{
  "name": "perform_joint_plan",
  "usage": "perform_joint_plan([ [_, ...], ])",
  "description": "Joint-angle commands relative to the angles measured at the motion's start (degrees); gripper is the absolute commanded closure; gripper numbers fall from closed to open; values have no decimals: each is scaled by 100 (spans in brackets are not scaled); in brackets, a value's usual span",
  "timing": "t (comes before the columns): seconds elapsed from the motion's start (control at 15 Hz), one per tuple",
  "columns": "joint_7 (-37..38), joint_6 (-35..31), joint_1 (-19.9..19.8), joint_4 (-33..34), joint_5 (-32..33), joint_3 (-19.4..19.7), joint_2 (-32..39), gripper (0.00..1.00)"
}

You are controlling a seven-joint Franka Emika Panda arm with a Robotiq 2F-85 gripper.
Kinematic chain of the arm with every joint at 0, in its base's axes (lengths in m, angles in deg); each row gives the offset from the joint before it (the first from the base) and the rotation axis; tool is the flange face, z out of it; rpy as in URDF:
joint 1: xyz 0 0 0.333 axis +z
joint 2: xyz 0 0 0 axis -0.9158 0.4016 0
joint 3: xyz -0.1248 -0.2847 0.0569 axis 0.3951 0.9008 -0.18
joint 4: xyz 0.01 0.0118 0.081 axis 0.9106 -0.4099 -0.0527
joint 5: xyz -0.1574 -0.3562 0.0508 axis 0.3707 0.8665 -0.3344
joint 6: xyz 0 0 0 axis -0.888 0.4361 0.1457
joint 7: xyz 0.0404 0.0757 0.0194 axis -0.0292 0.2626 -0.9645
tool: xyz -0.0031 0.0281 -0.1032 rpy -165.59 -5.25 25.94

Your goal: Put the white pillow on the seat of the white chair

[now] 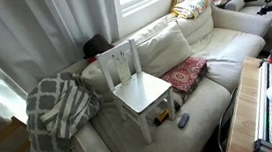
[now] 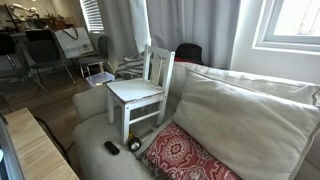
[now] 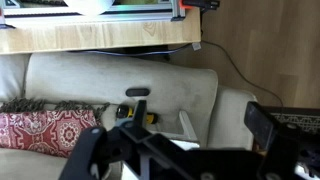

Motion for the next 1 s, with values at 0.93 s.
perform_joint_plan([
  [0.93, -1437, -6, -44, 188, 696, 169, 557, 0],
])
